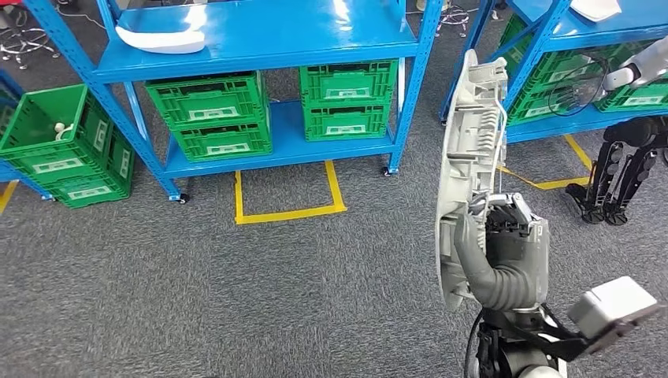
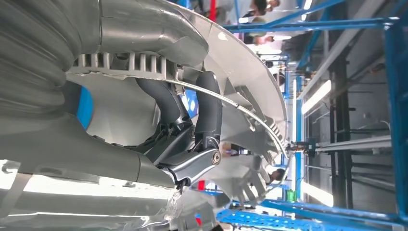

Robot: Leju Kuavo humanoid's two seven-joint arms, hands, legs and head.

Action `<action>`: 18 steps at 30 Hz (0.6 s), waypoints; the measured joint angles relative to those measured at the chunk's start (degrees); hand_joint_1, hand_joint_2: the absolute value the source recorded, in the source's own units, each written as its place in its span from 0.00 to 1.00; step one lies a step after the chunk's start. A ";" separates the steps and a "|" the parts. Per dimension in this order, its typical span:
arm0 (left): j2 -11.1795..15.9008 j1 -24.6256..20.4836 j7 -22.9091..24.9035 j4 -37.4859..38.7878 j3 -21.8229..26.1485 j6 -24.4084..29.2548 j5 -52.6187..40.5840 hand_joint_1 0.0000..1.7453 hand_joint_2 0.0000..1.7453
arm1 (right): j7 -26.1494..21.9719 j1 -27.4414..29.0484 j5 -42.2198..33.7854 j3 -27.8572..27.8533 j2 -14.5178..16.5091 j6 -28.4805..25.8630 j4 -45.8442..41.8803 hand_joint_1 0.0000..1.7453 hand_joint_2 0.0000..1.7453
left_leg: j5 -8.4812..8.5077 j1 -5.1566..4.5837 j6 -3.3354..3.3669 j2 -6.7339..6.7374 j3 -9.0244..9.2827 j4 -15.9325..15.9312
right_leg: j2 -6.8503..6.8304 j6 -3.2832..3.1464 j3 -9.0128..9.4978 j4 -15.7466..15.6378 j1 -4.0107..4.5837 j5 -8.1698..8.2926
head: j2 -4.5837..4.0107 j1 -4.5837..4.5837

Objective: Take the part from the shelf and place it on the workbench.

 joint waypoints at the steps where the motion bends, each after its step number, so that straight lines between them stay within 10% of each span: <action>1: 0.00 -0.01 0.01 0.00 -0.16 -0.01 0.00 0.00 1.00 | 0.79 -0.16 1.21 0.22 0.00 -0.19 0.07 1.00 1.00 | 2.31 0.11 -0.07 0.83 1.67 -3.60 | -0.42 0.17 0.01 0.31 -0.03 -0.21 | 0.00 -0.15; 5: -0.26 -0.22 -0.20 -0.02 -0.58 -0.03 0.00 0.00 1.00 | 2.72 -0.56 4.16 1.09 -0.03 -0.56 0.09 1.00 1.00 | 5.29 -0.65 0.77 5.91 5.54 -12.84 | -2.30 1.25 -0.14 1.61 0.47 -1.05 | 0.00 -0.37; 8: -0.56 -0.21 -0.63 -0.02 -1.09 -0.05 -0.13 0.00 1.00 | 3.37 -0.99 5.07 1.58 -0.07 -0.66 0.08 1.00 1.00 | 5.97 -0.58 2.02 3.42 5.02 -12.95 | -3.04 1.82 -0.31 2.39 0.23 -1.94 | 0.00 0.08; 13: -1.18 -0.32 -1.20 -0.02 -1.78 -0.18 -0.96 0.00 1.00 | 3.90 -1.19 6.12 2.34 -0.11 -0.68 0.07 1.00 1.00 | 6.92 -0.48 3.28 -0.95 4.40 -13.01 | 2.46 2.67 -6.07 17.69 -0.31 -10.49 | 0.00 1.42; 15: -1.22 -0.26 -1.21 -0.01 -2.11 -0.18 -1.02 0.00 1.00 | 4.11 -1.20 6.14 2.64 -0.11 -0.65 0.08 1.00 1.00 | 7.16 -0.71 3.34 -2.72 4.33 -12.99 | 2.83 2.19 -6.01 17.84 -0.28 -9.11 | 0.00 1.89; 18: -1.30 -0.27 -1.19 -0.01 -2.63 -0.16 -1.03 0.00 1.00 | 4.37 -1.24 6.11 2.96 -0.23 -0.68 0.03 1.00 1.00 | 7.51 -0.95 3.07 -5.04 4.23 -12.98 | 5.68 0.68 -0.96 6.40 -0.13 -2.89 | 0.01 2.20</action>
